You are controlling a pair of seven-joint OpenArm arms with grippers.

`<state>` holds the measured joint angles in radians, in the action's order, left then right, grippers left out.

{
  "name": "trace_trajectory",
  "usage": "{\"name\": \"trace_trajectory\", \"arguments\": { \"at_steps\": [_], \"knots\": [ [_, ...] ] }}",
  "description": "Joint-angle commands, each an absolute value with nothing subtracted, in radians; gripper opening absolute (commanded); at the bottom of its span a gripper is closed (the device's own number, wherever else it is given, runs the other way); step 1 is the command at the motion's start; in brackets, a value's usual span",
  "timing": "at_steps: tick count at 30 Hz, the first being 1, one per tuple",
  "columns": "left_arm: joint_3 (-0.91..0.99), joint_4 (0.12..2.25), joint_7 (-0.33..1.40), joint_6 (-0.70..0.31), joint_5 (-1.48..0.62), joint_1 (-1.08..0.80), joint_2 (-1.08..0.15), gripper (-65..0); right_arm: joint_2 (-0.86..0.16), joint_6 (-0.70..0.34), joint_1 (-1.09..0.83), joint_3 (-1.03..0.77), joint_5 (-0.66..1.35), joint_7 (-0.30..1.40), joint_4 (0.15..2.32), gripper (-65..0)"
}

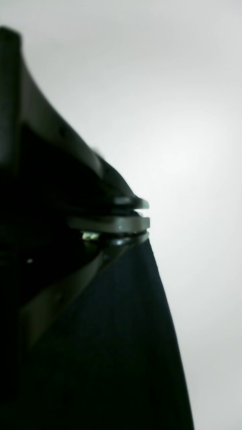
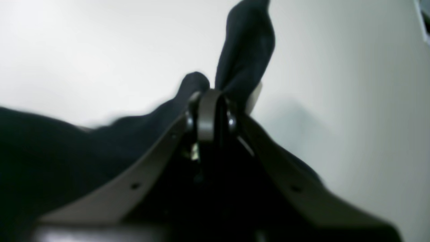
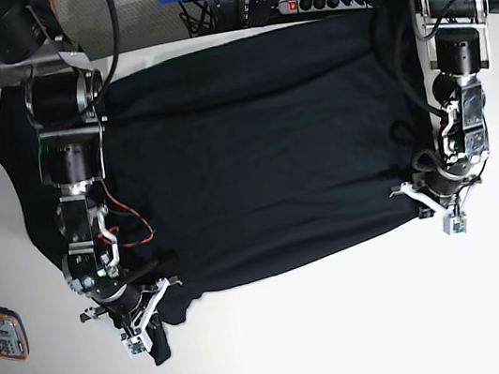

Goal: Fold the T-shirt properly
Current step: 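Grasp the hem corners with both grippers, then lift the hem and fold it over onto the collar edge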

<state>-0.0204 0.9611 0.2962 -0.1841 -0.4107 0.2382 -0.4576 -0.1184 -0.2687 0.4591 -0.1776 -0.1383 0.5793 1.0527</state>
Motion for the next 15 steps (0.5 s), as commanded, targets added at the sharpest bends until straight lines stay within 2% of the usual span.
{"name": "trace_trajectory", "arguments": {
  "at_steps": [1, 7, 15],
  "knots": [
    [0.01, 0.997, 0.323, -0.163, -0.39, 0.216, -0.475, -65.0, -0.127, -0.265, 0.455, -0.182, -0.139, 0.568, 1.101, -65.0],
    [0.105, 1.27, 0.323, -0.163, -0.387, 0.041, -0.45, -65.0, -0.127, -0.265, 0.315, -0.182, -0.139, 0.567, 1.267, -65.0],
    [0.239, 1.484, 0.325, -0.163, -0.387, -0.102, -0.45, -65.0, -0.128, -0.265, 0.211, -0.183, -0.14, 0.568, 1.435, -65.0]
  ]
}}
